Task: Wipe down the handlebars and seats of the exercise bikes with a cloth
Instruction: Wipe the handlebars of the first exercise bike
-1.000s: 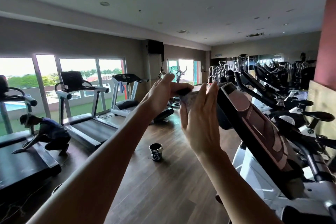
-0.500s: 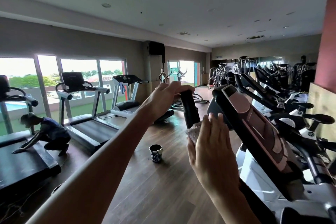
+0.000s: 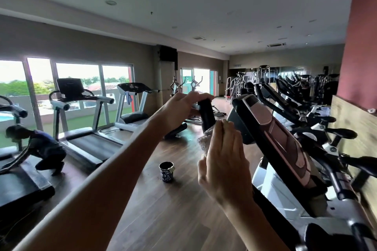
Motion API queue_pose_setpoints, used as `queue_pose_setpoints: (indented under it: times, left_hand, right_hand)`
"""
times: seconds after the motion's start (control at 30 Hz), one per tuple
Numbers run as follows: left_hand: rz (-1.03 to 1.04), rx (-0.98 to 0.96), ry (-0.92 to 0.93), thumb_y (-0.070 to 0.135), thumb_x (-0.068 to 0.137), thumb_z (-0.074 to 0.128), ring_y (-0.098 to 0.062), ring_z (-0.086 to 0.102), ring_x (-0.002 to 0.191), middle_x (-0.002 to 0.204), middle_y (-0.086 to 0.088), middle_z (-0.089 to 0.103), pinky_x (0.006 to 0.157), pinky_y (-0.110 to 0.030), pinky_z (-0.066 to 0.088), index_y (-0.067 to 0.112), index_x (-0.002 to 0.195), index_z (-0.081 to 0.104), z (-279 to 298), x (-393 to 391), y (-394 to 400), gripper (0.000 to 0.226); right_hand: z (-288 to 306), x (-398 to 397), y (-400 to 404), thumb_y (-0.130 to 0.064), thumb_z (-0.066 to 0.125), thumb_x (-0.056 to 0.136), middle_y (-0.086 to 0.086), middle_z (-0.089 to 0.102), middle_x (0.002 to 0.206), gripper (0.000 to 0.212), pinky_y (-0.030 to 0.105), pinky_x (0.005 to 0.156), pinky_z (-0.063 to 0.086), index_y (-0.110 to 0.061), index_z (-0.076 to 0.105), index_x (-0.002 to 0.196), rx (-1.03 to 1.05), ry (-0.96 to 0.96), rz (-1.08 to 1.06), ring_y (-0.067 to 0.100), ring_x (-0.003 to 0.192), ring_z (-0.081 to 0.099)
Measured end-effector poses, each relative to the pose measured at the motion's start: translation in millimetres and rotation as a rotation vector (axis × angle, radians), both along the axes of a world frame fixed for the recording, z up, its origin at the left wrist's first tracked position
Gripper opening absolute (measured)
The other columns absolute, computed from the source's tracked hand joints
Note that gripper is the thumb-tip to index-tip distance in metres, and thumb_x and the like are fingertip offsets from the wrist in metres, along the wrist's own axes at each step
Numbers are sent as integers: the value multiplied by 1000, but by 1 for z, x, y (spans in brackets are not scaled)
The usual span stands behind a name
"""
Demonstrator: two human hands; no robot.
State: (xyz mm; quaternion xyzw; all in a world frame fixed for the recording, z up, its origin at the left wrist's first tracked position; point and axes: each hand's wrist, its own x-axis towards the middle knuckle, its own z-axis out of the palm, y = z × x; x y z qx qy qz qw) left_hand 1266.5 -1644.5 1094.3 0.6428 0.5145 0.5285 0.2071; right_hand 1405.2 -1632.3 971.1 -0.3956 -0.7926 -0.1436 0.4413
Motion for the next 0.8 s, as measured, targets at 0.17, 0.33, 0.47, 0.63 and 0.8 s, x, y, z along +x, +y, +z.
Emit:
queue_pose_setpoints:
  times: [0.17,0.33,0.47,0.63,0.8]
  left_hand:
    - [-51,-50,134,12,113,31,7,65,81,128,-10,60,72,-7,46,5,144,55,8,-2,-7,40]
    - [28,-61,161,66,85,41,-19,42,100,109,-4,45,82,-34,35,59,116,69,1,-10,3,43]
    - [44,-13,187,46,101,41,-18,63,117,127,3,70,103,-34,43,35,127,71,0,-6,1,41]
    - [70,73,114,48,95,43,-10,69,105,100,9,77,95,-33,49,30,110,78,-7,-5,3,43]
    - [61,134,115,48,94,37,-14,68,109,110,5,77,101,-32,49,52,98,75,-12,-3,2,39]
  right_hand:
    - [1,25,10,-38,39,99,-2,-16,169,81,35,128,-4,-19,-15,157,-148,-31,306,12,156,-15]
    - [-14,21,13,-51,41,102,-3,1,172,76,57,122,10,-24,7,164,30,54,97,22,159,-1]
    - [3,-7,24,-44,36,106,15,10,170,72,57,123,26,-5,14,162,181,109,21,31,158,9]
    - [34,-33,35,-42,41,105,23,23,164,71,48,121,34,2,22,158,198,266,77,36,153,25]
    - [10,-21,19,-33,61,90,20,46,136,68,49,96,56,0,40,147,106,242,29,35,123,52]
